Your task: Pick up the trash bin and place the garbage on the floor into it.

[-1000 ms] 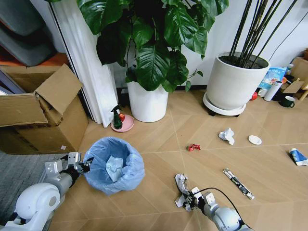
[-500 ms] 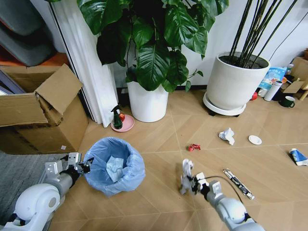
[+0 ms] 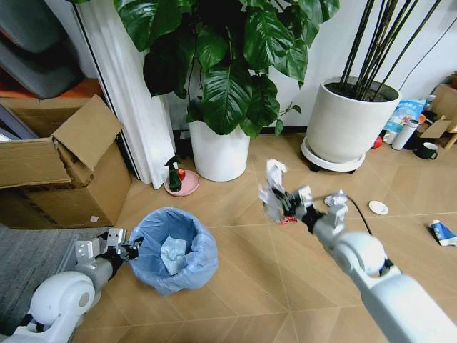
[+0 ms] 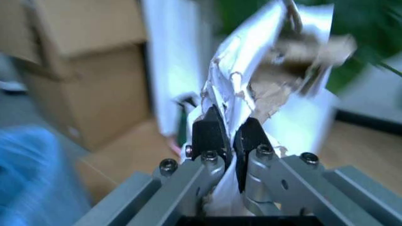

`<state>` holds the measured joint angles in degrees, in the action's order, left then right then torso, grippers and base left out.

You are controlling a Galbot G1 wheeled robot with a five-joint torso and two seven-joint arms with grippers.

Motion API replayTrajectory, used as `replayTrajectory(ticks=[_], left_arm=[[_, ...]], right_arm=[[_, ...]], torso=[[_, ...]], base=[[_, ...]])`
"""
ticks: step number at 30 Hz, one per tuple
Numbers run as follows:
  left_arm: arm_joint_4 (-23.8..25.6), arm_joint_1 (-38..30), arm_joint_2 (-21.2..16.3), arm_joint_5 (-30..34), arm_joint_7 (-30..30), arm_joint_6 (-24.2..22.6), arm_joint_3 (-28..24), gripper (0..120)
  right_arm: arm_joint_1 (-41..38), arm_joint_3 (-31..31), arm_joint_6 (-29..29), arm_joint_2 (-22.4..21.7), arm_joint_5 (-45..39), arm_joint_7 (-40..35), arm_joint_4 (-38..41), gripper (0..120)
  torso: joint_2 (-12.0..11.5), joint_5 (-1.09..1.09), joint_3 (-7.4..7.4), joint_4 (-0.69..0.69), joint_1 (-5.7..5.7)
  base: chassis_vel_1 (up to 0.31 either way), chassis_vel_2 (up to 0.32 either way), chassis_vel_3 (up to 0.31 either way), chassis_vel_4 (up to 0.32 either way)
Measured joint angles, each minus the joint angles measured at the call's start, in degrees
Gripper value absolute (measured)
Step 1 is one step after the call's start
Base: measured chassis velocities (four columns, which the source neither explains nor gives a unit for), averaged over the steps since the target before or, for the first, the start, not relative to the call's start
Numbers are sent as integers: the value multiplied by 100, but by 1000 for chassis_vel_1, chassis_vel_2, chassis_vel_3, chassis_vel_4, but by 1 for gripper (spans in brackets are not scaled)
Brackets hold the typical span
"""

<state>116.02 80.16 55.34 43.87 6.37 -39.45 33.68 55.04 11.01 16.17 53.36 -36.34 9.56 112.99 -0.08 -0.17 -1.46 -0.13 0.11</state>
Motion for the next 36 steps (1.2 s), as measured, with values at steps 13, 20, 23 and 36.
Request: replayTrajectory(ticks=[13, 20, 23, 36], left_arm=[[-272, -620, -95, 100, 152, -100, -518, 0], [-326, -718, -83, 104, 164, -121, -558, 0], [-317, -710, -92, 112, 159, -122, -544, 0], [-343, -762, -80, 124, 126, -121, -518, 0]], right_arm=[[-1367, -2089, 82, 84, -734, -238, 481, 0], [-1606, -2863, 37, 218, -414, -218, 205, 0], [-1608, -2975, 39, 233, -315, -228, 159, 0], [-1556, -3320, 6, 276, -17, -321, -14, 39]], torso=[[0, -2, 0, 0, 0], [0, -1, 0, 0, 0], [0, -1, 0, 0, 0], [0, -1, 0, 0, 0]], base=[[0, 0, 0, 0], [0, 0, 0, 0], [0, 0, 0, 0], [0, 0, 0, 0]])
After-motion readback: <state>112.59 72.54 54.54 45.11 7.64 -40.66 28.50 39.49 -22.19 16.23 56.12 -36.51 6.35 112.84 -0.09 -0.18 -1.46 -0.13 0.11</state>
